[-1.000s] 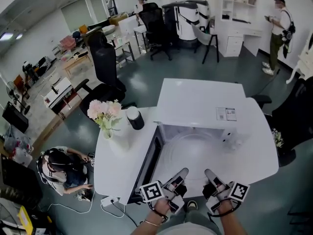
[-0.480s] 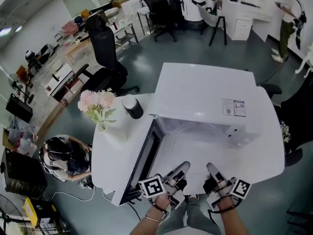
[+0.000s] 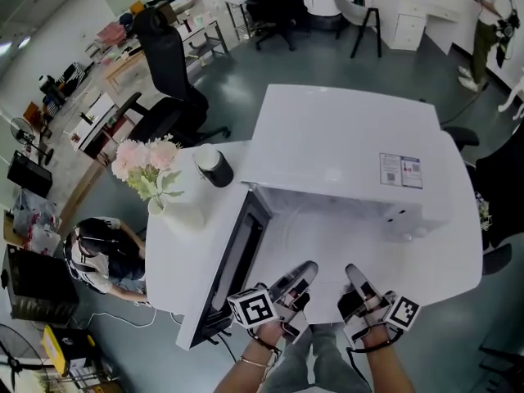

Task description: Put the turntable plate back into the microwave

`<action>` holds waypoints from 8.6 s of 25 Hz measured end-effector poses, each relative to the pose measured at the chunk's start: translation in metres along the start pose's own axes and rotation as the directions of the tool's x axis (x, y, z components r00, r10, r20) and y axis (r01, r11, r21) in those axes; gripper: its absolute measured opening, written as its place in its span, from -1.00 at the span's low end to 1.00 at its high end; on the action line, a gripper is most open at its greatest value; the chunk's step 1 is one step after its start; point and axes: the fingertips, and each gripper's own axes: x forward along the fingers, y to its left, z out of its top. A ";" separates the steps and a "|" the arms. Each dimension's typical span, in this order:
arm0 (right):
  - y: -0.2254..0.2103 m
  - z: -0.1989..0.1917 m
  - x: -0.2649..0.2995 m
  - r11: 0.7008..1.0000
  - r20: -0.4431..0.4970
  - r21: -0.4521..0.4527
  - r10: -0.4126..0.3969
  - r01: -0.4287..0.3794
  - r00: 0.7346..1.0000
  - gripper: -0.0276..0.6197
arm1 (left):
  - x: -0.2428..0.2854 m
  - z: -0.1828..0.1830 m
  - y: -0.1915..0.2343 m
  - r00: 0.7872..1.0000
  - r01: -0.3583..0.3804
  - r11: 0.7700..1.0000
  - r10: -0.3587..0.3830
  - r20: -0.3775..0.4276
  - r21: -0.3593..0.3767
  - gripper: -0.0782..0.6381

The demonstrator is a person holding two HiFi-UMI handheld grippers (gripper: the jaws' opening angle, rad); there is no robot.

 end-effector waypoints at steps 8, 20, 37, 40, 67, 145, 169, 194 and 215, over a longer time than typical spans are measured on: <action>-0.010 0.001 -0.001 0.999 0.036 0.033 0.026 -0.027 0.999 -0.79 | 0.003 -0.002 0.010 0.999 -0.053 0.997 0.054 -0.006 0.050 -0.52; -0.014 -0.002 -0.002 1.000 0.025 0.010 0.024 -0.024 0.999 -0.79 | -0.008 -0.008 0.020 0.979 -0.194 0.958 0.202 -0.019 0.212 -0.30; -0.023 0.011 0.003 0.999 0.042 0.028 0.022 -0.023 0.999 -0.79 | -0.050 -0.005 0.012 0.876 -0.462 0.702 0.458 0.153 0.542 -0.38; -0.021 0.014 0.006 0.999 0.050 0.030 0.032 -0.034 0.998 -0.79 | -0.053 -0.004 0.010 0.858 -0.487 0.661 0.485 0.171 0.571 -0.47; -0.024 0.016 0.022 0.998 0.117 0.052 0.025 -0.031 0.993 -0.79 | -0.070 0.005 0.016 0.815 -0.542 0.590 0.544 0.202 0.598 -0.78; -0.061 0.107 0.126 0.994 0.331 0.041 -0.112 0.104 0.937 -0.78 | -0.033 0.036 0.057 0.816 -0.541 0.647 0.558 0.151 0.537 -0.78; -0.060 0.114 0.135 0.965 0.369 0.017 -0.250 0.263 0.895 -0.78 | -0.026 0.038 0.054 0.826 -0.530 0.662 0.545 0.146 0.529 -0.78; -0.064 0.107 0.136 0.843 0.254 -0.036 -0.512 0.537 0.820 -0.48 | -0.026 0.045 0.032 0.846 -0.507 0.671 0.509 0.160 0.541 -0.78; -0.064 0.090 0.123 0.824 0.221 -0.001 -0.552 0.567 0.804 -0.48 | -0.030 0.045 0.021 0.863 -0.473 0.680 0.486 0.139 0.560 -0.78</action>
